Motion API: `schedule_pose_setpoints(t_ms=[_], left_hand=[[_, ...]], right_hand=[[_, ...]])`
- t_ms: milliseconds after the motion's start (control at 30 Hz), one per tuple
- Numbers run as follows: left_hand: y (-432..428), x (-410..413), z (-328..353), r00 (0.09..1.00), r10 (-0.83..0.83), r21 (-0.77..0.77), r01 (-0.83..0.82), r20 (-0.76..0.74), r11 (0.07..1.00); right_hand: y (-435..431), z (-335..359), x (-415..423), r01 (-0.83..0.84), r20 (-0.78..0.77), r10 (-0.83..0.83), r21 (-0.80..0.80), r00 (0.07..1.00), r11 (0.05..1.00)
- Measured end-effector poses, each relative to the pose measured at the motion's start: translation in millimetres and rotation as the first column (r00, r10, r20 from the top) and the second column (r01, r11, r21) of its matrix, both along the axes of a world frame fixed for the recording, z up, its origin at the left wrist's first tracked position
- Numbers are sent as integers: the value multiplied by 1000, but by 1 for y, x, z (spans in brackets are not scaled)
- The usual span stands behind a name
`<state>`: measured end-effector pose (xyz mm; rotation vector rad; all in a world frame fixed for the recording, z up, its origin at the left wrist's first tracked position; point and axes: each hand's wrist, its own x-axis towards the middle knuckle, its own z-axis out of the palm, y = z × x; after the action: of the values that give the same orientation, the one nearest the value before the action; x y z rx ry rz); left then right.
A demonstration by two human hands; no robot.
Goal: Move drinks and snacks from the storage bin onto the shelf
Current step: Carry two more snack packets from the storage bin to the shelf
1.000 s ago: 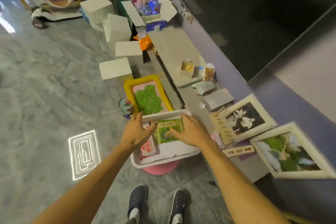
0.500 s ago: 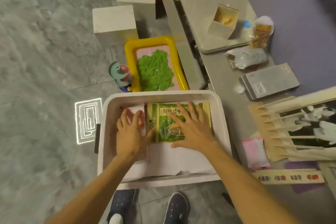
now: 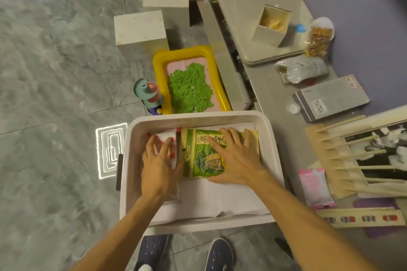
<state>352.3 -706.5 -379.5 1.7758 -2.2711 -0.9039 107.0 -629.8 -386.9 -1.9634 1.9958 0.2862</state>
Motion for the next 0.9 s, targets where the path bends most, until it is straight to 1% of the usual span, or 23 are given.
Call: schedule_pose_setpoints(t_ms=[100,200,300,400,533,667,800,900], left_hand=[[-5,8,16,999,-11,0,11,-47,1000],[-9,16,55,991,-5,-20,3,-135,1000],[-15,17,118,983,-17,-36,10,-183,999],[-24,9,200,972,-85,-80,69,-219,994],[-30,-14,319,943,-164,-139,128,-290,982],[-19,-36,428,903,-316,-198,266,-292,944],[6,-66,502,813,-477,-247,413,-334,877],[30,-91,544,732,-588,-290,513,-342,808]], right_hand=[[6,13,5,34,27,-33,-23,999,999],[13,53,9,111,85,-107,-42,991,993],[22,114,11,239,145,-223,-110,964,965],[34,191,5,366,229,-324,-177,918,914],[58,303,-8,513,337,-420,-269,843,815],[97,409,-19,591,347,-486,-346,802,729],[144,494,-20,690,356,-591,-380,724,616],[186,543,-12,734,334,-665,-443,667,514]])
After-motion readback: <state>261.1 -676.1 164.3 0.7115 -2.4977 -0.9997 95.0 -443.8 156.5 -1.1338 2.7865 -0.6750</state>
